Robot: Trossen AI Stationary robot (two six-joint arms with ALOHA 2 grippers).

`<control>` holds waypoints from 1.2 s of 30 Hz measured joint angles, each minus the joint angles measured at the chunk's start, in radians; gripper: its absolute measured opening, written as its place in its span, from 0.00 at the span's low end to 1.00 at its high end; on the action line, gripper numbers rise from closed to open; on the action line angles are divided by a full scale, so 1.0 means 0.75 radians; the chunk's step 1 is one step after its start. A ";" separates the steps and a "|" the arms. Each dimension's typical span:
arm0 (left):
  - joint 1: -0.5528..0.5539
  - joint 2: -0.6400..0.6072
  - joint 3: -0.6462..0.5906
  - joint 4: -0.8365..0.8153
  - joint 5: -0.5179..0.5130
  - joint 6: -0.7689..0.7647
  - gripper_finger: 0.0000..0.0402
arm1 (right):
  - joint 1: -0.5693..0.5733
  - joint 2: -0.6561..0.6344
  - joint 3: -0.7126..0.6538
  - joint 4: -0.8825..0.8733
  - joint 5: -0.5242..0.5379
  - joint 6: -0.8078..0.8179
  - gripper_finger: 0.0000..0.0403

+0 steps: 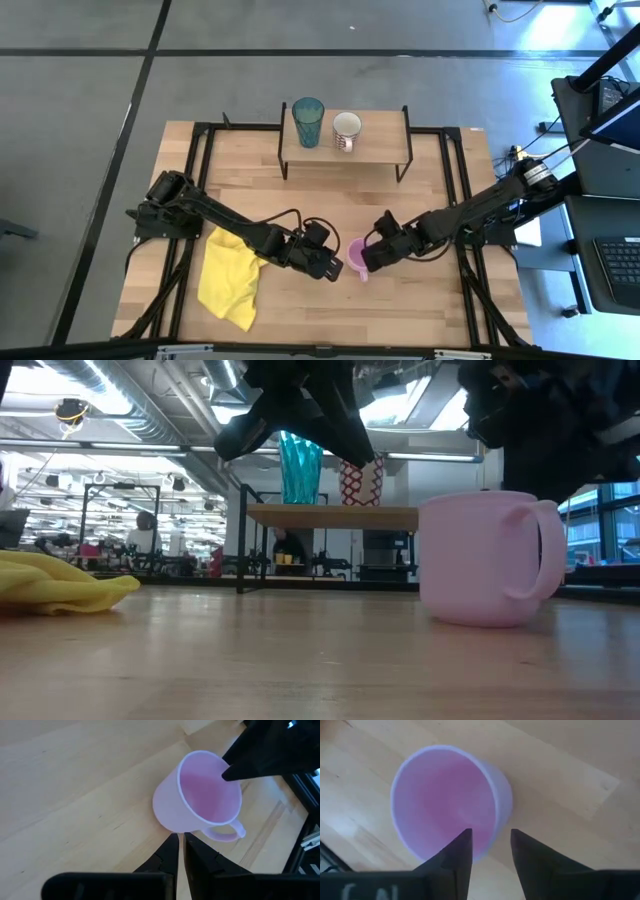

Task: Stack small to large cups/mugs on shelf
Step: Put the pink cup on the shelf

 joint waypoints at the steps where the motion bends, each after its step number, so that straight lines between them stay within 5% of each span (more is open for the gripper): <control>1: 0.000 0.000 0.000 0.000 0.000 0.000 0.05 | -0.003 0.011 0.000 0.002 -0.008 0.000 0.33; 16: 0.000 0.000 0.000 -0.005 0.001 0.007 0.05 | -0.033 0.042 0.004 0.001 -0.024 -0.042 0.04; 21: 0.000 0.000 0.000 -0.005 0.002 0.014 0.05 | -0.048 0.042 0.059 -0.055 0.007 -0.100 0.04; 28: -0.003 0.000 0.000 -0.005 0.018 0.034 0.05 | -0.108 0.010 0.313 -0.505 0.108 -0.189 0.02; 36: -0.006 0.000 0.000 -0.005 -0.014 0.052 0.05 | -0.275 -0.092 0.765 -1.137 0.419 -0.210 0.02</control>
